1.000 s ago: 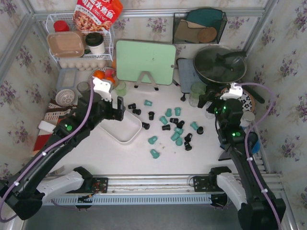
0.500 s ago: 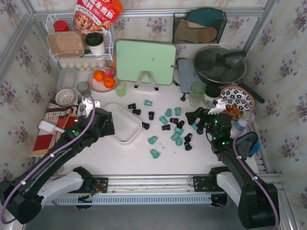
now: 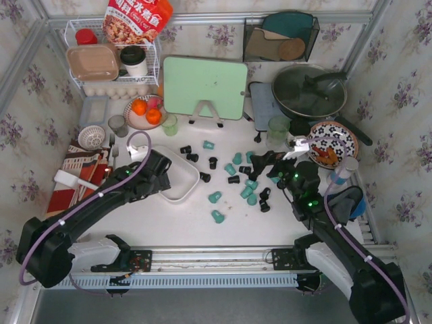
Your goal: Mix the coffee capsules in the storage basket
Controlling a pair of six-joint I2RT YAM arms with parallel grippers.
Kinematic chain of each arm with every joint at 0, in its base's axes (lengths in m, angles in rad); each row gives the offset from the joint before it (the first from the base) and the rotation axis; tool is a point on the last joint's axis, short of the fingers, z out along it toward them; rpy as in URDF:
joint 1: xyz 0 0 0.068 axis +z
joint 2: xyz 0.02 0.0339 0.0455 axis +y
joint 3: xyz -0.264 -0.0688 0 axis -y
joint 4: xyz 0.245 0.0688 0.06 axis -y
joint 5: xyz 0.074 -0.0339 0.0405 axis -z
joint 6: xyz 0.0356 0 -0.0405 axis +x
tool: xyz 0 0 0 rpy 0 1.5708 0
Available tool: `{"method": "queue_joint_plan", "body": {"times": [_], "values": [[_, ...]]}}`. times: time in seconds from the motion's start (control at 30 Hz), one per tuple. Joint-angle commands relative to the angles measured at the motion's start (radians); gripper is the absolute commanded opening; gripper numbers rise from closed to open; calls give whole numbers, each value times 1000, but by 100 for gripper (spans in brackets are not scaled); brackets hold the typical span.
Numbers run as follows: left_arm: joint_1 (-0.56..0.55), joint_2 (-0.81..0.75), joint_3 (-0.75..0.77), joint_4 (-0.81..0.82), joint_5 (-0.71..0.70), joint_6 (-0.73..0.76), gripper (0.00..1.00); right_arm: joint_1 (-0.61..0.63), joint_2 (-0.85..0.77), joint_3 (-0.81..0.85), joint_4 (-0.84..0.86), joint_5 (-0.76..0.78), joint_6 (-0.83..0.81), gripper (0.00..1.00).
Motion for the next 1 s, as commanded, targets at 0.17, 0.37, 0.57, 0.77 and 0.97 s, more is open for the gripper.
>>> {"method": "queue_joint_plan", "body": {"times": [0.17,0.37,0.57,0.77,0.97], "values": [[1,82,-37,138,11,-64,76,213,20,51,-62,298,-207,100],[6,91,-84,201,-4,-64,63,305,62,67,-59,332,-260,100],[20,118,-94,226,-22,-29,45,361,113,87,-70,375,-292,100],[44,139,-98,225,-41,-8,32,418,168,95,-49,403,-344,100],[65,152,-97,243,-46,51,26,472,225,91,-6,440,-390,100]]}}
